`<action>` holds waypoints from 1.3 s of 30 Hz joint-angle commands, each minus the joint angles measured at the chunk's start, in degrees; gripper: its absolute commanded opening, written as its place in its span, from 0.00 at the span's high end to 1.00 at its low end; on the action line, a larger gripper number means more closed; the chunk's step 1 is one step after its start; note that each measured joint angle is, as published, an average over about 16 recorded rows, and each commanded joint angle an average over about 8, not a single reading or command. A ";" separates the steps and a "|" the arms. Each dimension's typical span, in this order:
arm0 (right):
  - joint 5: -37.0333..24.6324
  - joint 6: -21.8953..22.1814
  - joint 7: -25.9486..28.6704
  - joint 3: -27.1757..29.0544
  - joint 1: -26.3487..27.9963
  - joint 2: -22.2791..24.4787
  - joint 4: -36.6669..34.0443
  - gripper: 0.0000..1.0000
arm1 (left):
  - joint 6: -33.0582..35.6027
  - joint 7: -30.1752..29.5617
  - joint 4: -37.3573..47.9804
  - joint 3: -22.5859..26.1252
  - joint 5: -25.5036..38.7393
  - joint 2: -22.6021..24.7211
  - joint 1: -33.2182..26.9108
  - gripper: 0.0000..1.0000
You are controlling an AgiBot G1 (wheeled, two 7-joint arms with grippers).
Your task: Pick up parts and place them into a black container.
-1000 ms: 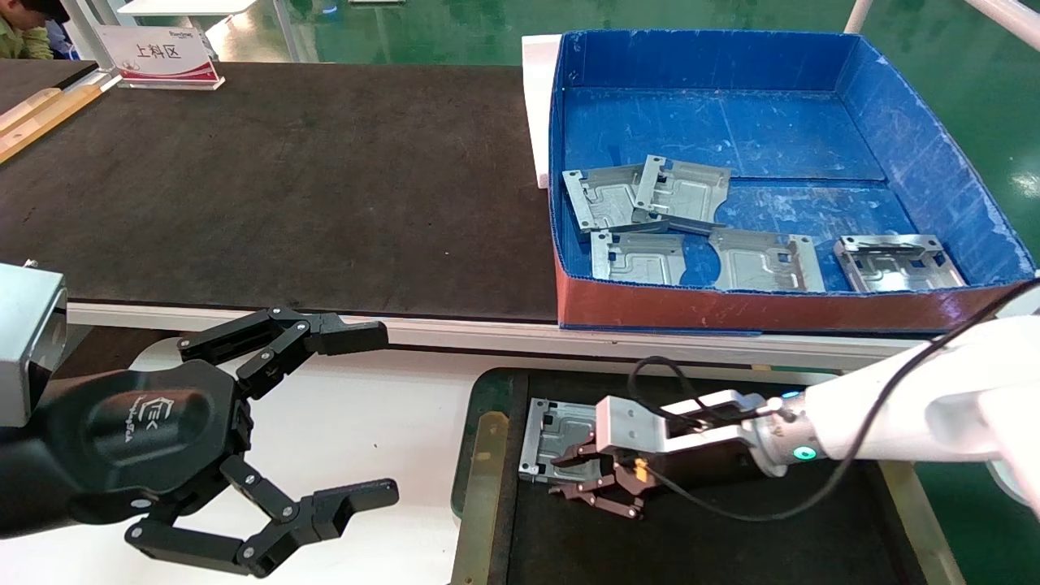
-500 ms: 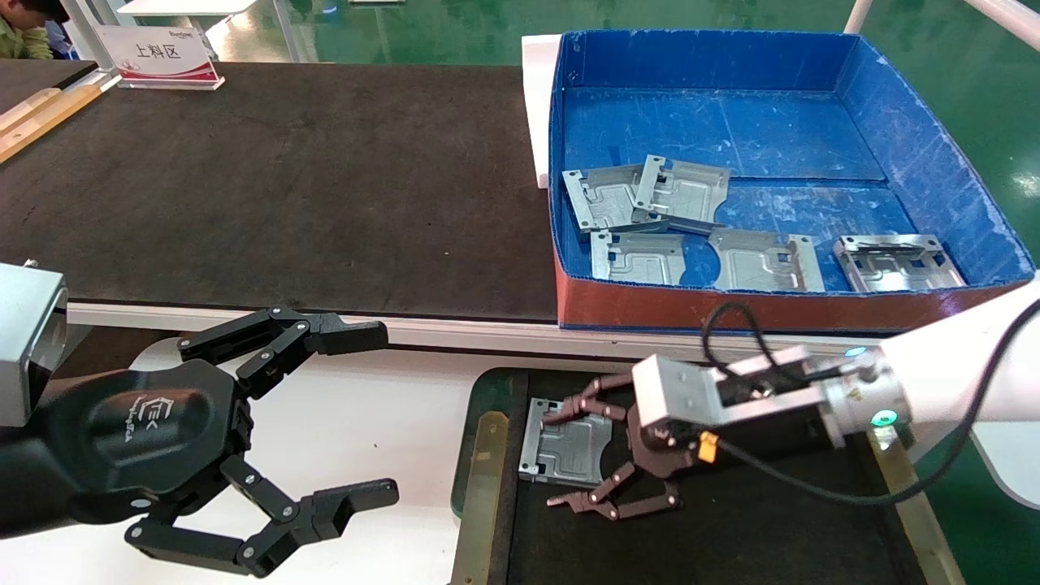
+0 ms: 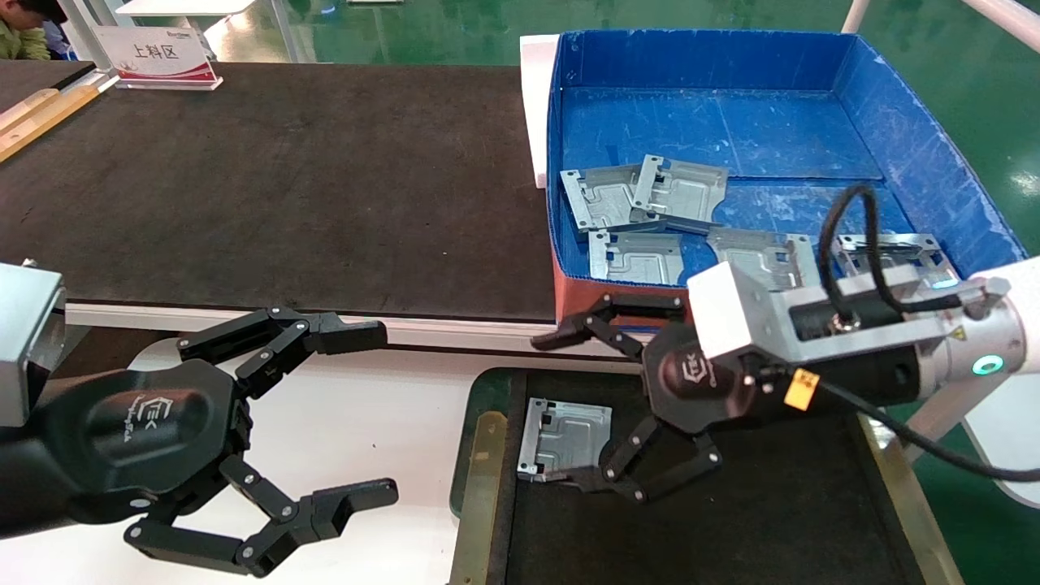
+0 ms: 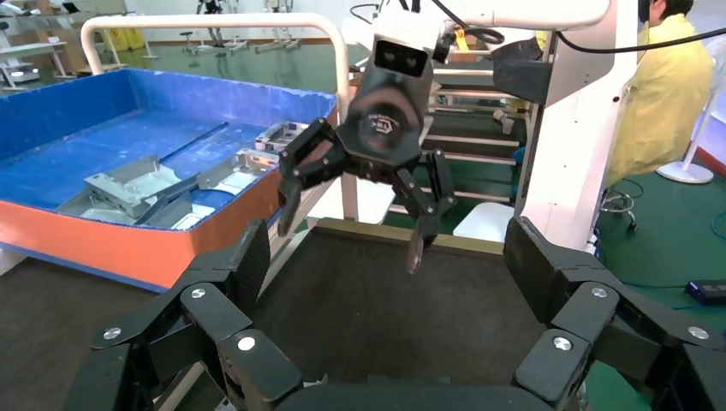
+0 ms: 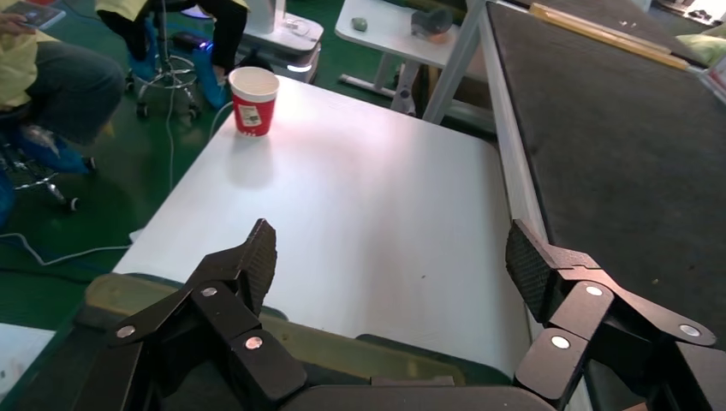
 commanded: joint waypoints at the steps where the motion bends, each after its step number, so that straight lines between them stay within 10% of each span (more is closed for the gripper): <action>1: 1.10 -0.01 0.53 -0.07 0.47 0.79 0.90 0.00 | 0.00 0.00 0.00 0.00 0.00 0.00 0.00 0.00; 39: -3.11 3.16 16.75 29.15 -20.10 9.12 21.23 0.00 | -0.01 0.00 0.01 0.00 -0.01 0.00 0.01 0.00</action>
